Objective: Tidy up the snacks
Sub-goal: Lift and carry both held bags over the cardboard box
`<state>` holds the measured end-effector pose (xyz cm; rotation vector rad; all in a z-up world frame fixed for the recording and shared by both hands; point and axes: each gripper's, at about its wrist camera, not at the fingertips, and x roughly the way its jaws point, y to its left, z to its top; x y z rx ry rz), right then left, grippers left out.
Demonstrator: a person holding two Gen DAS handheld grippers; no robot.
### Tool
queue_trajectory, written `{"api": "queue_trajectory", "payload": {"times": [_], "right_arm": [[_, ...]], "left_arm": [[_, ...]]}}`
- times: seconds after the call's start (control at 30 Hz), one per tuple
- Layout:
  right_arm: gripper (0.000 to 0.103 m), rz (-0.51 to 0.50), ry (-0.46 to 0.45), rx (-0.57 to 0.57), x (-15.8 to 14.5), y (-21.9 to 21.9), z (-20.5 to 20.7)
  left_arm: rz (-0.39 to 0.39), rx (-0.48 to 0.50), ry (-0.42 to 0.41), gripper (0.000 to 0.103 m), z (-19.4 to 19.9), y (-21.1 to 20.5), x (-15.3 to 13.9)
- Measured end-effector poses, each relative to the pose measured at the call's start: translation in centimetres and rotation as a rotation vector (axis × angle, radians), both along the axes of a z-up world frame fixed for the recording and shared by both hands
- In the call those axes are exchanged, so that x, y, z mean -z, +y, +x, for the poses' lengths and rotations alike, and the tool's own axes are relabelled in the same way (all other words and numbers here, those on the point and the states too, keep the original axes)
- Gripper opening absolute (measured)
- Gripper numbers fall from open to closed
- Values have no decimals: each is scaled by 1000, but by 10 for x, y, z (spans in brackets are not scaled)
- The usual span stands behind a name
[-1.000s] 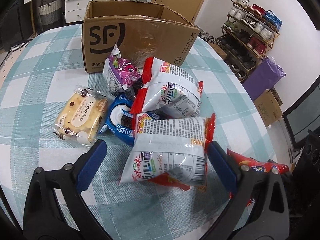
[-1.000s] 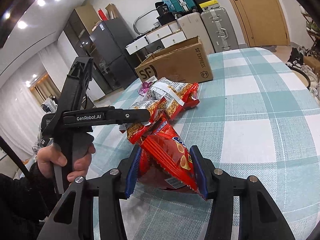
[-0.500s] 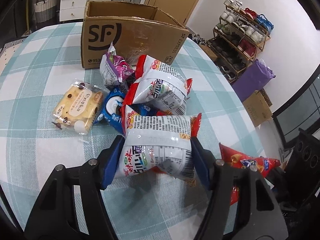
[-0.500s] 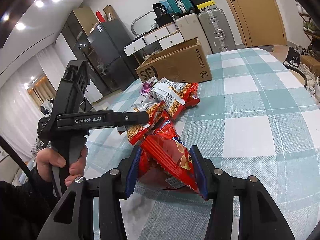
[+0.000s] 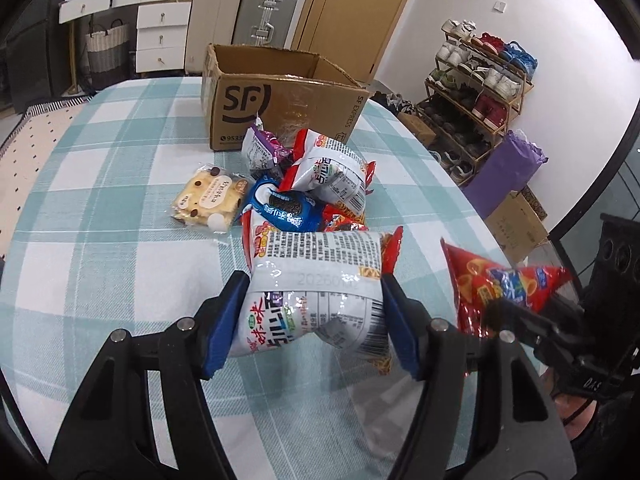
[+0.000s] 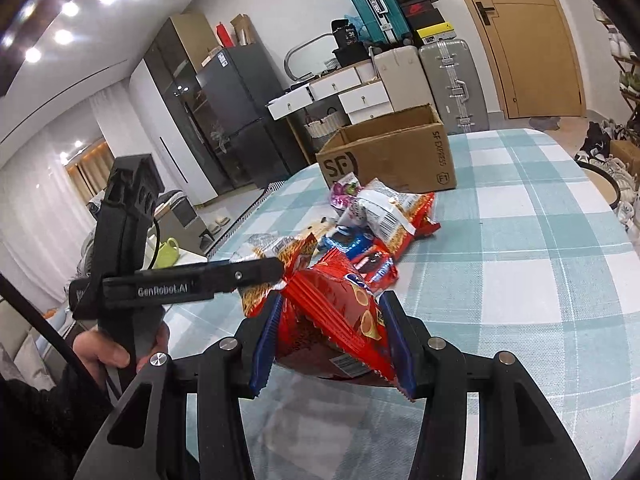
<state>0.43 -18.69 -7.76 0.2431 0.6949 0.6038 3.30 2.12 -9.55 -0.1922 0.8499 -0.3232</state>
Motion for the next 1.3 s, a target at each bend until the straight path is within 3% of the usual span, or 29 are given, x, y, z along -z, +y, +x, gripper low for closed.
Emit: {"api": "queue_trajectory", "payload": {"times": [0.27, 0.63, 0.93, 1.3], "right_arm": [[50, 12, -22, -13, -17, 9, -10], [50, 70, -40, -38, -46, 13, 3], [50, 49, -131, -67, -98, 20, 40], [50, -2, -214, -102, -161, 37, 114]], "left_arm": [[-29, -9, -32, 64, -28, 17, -15], [-50, -20, -69, 64, -24, 34, -50], [-57, -9, -132, 64, 10, 47, -106], [-14, 5, -174, 64, 88, 53, -174]]}}
